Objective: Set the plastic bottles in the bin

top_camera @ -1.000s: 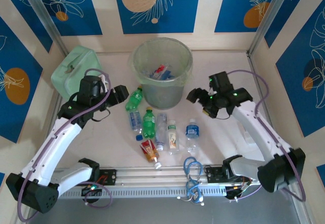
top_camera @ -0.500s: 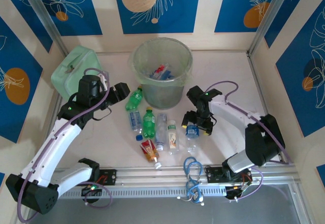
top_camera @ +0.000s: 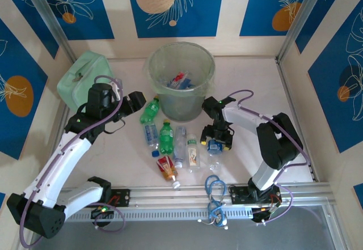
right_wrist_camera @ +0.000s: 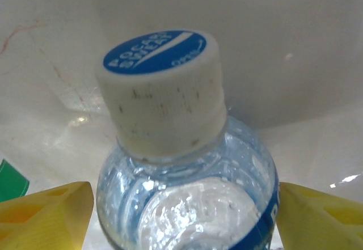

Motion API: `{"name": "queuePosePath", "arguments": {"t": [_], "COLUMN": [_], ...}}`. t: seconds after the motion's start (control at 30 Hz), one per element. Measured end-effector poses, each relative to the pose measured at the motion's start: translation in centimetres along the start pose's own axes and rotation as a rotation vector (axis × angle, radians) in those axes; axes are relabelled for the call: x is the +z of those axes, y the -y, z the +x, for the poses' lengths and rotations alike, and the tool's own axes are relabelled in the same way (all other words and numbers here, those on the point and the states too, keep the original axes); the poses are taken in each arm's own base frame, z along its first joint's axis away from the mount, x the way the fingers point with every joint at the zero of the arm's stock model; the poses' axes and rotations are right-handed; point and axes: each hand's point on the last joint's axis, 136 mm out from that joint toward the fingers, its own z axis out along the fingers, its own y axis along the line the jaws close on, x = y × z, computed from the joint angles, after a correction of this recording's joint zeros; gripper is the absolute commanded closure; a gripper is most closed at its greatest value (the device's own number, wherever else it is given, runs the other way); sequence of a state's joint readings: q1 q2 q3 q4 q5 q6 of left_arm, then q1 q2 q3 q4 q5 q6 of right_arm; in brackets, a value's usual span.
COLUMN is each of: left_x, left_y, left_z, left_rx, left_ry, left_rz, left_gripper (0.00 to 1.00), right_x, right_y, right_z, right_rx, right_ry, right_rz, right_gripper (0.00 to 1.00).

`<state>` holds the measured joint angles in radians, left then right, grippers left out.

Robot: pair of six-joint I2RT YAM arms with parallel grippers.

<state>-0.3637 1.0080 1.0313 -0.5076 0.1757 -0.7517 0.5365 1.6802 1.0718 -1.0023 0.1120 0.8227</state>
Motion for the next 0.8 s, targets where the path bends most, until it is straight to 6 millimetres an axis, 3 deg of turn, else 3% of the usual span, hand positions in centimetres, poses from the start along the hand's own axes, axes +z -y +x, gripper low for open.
{"name": "queuePosePath", "arguments": {"t": [0.6, 0.8], "left_x": [0.1, 0.1], "left_y": [-0.3, -0.3], "left_z": [0.3, 0.3], "left_rx": [-0.001, 0.000], "left_ry": [-0.005, -0.003], "left_rz": [-0.004, -0.003], "left_gripper": [0.22, 0.22], "right_x": [0.3, -0.6], "right_y": [0.6, 1.2], "right_z": [-0.8, -1.1], "right_rx": [0.016, 0.038], "right_ry": [0.033, 0.062], "right_rz": [-0.009, -0.036], "right_gripper": [0.33, 0.36]}}
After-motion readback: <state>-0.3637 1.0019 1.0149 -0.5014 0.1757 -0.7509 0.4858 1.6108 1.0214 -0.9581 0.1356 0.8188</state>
